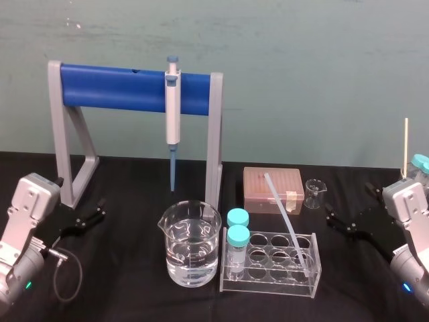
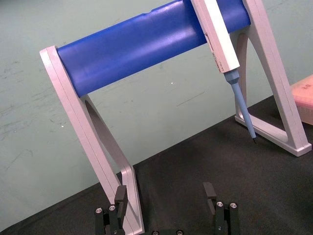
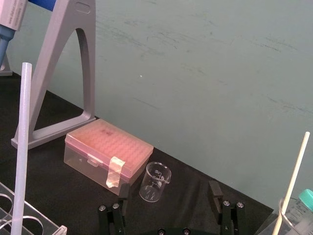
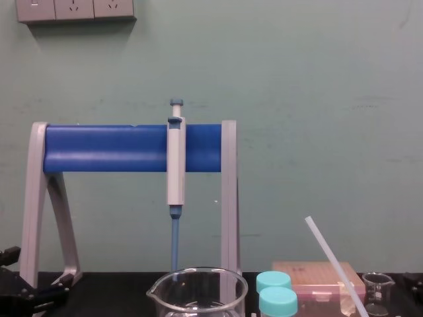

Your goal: Pick up the stirring rod with one hand, then place it down.

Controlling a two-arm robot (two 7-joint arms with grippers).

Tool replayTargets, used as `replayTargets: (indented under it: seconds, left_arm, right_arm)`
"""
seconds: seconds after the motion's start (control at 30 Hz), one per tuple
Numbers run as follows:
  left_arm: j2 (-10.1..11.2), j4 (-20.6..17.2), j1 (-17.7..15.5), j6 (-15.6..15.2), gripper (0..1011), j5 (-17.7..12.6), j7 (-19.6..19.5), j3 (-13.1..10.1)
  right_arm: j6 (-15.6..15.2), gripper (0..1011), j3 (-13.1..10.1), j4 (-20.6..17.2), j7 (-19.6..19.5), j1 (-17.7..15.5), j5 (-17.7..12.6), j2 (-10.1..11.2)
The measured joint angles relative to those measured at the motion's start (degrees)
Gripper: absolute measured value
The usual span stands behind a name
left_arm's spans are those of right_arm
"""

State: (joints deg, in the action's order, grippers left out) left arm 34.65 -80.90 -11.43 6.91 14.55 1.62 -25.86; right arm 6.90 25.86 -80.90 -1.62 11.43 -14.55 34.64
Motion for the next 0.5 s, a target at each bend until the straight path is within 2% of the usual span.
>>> replayTargets:
  seconds: [0.5]
  left_arm:
    - [0.0,0.0,0.0,0.0,1000,0.0,0.0,0.0]
  right_arm:
    - [0.0,1003,0.0,0.0,0.0,0.0,0.0,0.0]
